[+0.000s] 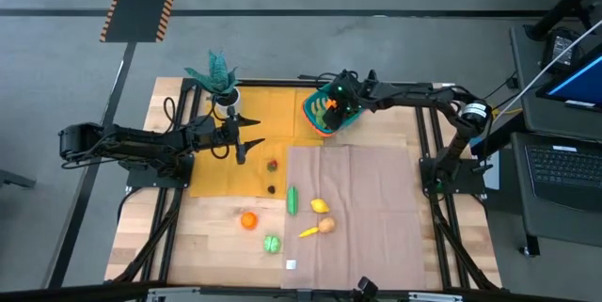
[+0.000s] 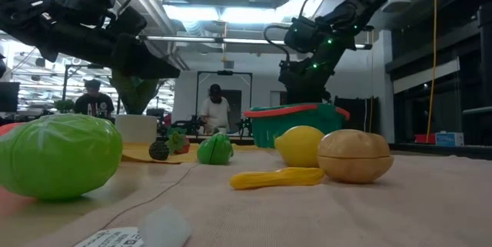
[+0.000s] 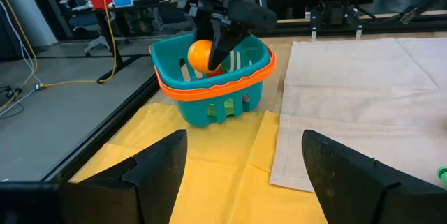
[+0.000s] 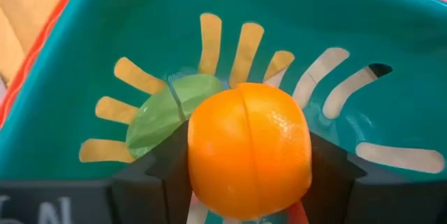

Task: Pick and placing Produce into tupperware
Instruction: Put the orange into the basket

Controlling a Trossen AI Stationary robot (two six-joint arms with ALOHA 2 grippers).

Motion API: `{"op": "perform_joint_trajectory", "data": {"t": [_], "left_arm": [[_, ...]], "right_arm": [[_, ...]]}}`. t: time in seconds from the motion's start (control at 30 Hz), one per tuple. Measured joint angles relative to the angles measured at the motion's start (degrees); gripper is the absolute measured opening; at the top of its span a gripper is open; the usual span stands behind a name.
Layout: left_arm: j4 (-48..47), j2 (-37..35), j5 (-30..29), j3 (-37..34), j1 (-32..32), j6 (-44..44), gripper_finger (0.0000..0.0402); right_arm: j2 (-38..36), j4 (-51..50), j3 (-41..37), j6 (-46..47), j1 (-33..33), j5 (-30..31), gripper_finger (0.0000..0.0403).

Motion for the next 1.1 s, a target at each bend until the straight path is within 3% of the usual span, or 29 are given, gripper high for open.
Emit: {"op": "perform_joint_trajectory", "data": {"t": [0.33,1.1], "left_arm": [[0.0,0.0,0.0,0.0,0.0,-1.0,0.0275],[0.0,0.0,0.0,0.0,0.0,-1.3,0.0275]], "right_arm": [[0.0,3.4,-3.3,0.0,-0.2,0.1,0.0199],[3.0,5.9,-2.5,-1.6,-0.2,-1.8,0.0200]]}}
